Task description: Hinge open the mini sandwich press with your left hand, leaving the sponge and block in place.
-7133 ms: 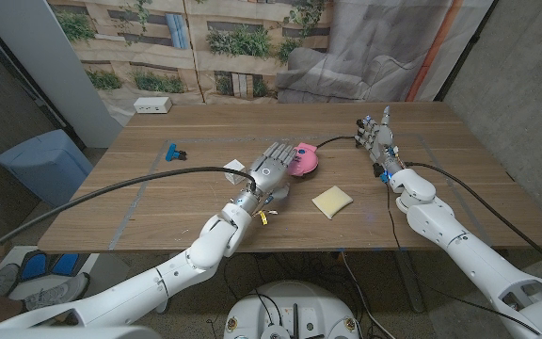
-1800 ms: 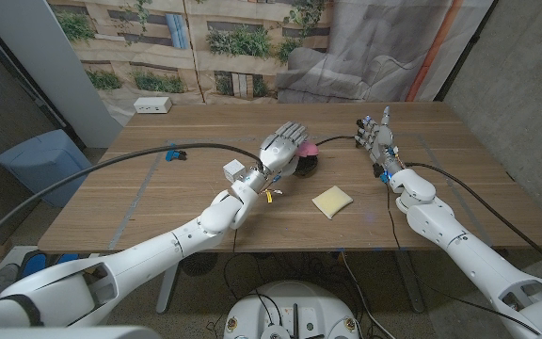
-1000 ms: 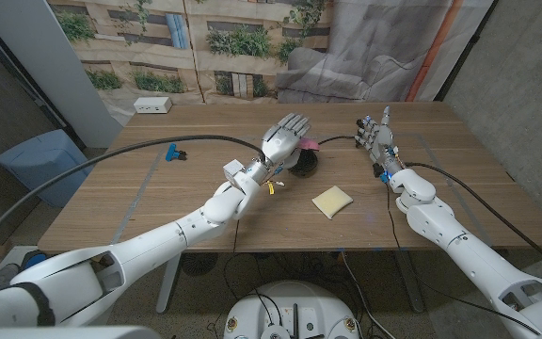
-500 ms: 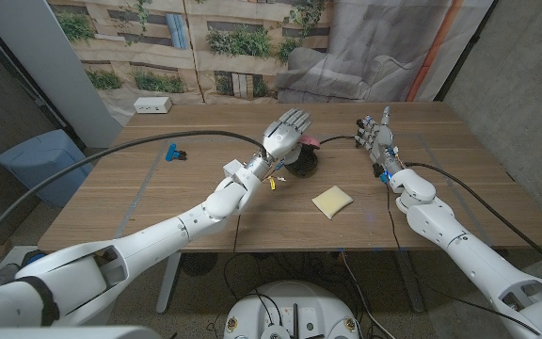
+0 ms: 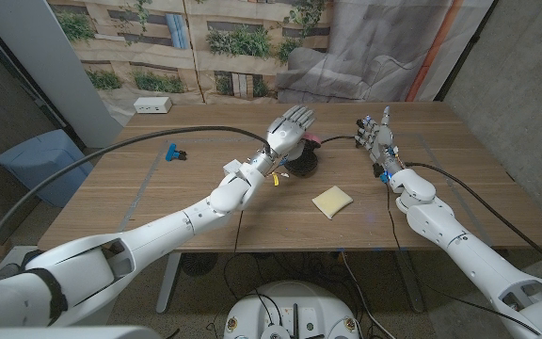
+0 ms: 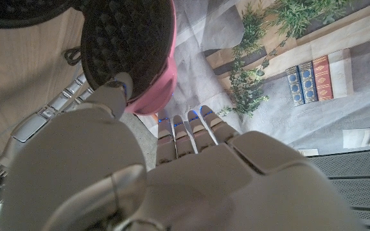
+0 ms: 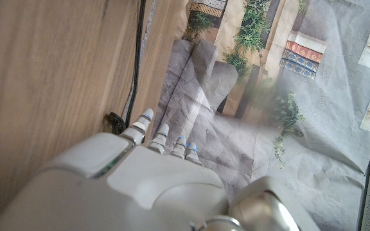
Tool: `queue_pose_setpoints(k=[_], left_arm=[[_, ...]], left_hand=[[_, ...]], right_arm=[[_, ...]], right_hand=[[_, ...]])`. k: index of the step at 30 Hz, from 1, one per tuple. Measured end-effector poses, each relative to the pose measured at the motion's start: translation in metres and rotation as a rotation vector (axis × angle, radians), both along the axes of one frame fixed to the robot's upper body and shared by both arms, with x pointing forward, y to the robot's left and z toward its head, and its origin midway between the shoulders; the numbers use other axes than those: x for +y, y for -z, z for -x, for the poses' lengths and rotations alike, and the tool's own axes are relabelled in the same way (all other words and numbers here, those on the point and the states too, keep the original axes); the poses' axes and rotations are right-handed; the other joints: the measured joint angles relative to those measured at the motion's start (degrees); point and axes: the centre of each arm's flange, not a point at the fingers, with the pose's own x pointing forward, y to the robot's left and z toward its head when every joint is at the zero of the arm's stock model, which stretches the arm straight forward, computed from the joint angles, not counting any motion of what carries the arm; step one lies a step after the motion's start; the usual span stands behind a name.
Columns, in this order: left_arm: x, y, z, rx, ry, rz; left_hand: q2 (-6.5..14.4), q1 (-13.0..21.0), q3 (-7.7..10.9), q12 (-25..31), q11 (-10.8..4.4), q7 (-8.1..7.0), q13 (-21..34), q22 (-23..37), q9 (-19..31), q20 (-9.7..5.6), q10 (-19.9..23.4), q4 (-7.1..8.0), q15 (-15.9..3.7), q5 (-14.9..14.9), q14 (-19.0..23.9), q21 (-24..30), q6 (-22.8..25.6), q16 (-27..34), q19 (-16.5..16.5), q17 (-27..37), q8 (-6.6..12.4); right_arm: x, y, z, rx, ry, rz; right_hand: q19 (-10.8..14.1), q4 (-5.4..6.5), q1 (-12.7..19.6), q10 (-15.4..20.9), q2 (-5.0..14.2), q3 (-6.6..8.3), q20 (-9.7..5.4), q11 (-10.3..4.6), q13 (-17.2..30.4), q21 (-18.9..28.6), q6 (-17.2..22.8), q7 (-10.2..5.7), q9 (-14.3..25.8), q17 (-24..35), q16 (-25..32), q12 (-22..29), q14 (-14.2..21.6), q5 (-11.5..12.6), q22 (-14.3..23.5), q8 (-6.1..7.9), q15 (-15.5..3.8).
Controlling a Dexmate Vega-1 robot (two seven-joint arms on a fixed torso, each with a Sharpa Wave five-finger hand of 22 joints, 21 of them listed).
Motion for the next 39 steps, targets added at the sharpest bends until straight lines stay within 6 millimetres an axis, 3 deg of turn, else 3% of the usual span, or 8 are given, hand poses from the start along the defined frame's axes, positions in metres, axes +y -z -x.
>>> queue_pose_setpoints(k=[39], left_arm=[[-0.014,-0.026,-0.029,-0.017,-0.003,-0.012]], left_hand=[[0.38,0.83,-1.08,0.00,0.00,0.11,-0.01,0.00,0.00,0.00,0.00,-0.19,0.00,0.00,0.00,0.00,0.71,0.00,0.00,0.00,0.00]], right_arm=[[0.000,0.000,0.000,0.001,0.000,0.000]], right_hand=[[0.00,0.00,0.00,0.00,0.00,0.00,0.00,0.00,0.00,0.00,0.00,0.00,0.00,0.00,0.00,0.00,0.00,0.00,0.00,0.00,0.00]])
